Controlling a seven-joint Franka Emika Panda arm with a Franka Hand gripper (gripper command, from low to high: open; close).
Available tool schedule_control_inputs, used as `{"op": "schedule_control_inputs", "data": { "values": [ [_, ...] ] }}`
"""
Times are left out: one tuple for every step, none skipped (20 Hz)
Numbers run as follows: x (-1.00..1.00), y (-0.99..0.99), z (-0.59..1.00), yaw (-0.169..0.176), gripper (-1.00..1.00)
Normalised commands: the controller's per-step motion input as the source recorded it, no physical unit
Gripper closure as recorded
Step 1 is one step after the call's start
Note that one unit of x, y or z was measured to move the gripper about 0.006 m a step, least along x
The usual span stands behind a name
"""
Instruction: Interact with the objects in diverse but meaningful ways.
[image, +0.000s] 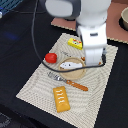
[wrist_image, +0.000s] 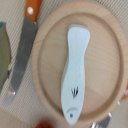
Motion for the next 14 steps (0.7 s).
{"op": "schedule_control_inputs", "data": {
  "values": [
    [-0.81, 0.00, 0.08, -0.040, -1.00],
    [-0.88, 0.00, 0.00, -0.055, -1.00],
    [-0.88, -0.01, 0.00, -0.062, -1.00],
    [-0.87, -0.07, -0.01, -0.076, -1.00],
    [-0.86, -0.12, -0.05, -0.085, -1.00],
    [-0.86, -0.19, -0.08, -0.089, -1.00],
    [-0.87, -0.22, -0.11, -0.095, -1.00],
    [-0.86, -0.23, -0.12, -0.099, -1.00],
    [-0.86, -0.23, -0.13, -0.101, -1.00],
    [-0.85, -0.23, -0.17, -0.101, -1.00],
    [-0.85, -0.23, -0.19, -0.102, -1.00],
    [-0.84, -0.24, -0.20, -0.105, -1.00],
    [-0.85, -0.24, -0.23, -0.105, -1.00],
    [-0.85, -0.24, -0.23, -0.105, -1.00]
  ]
}}
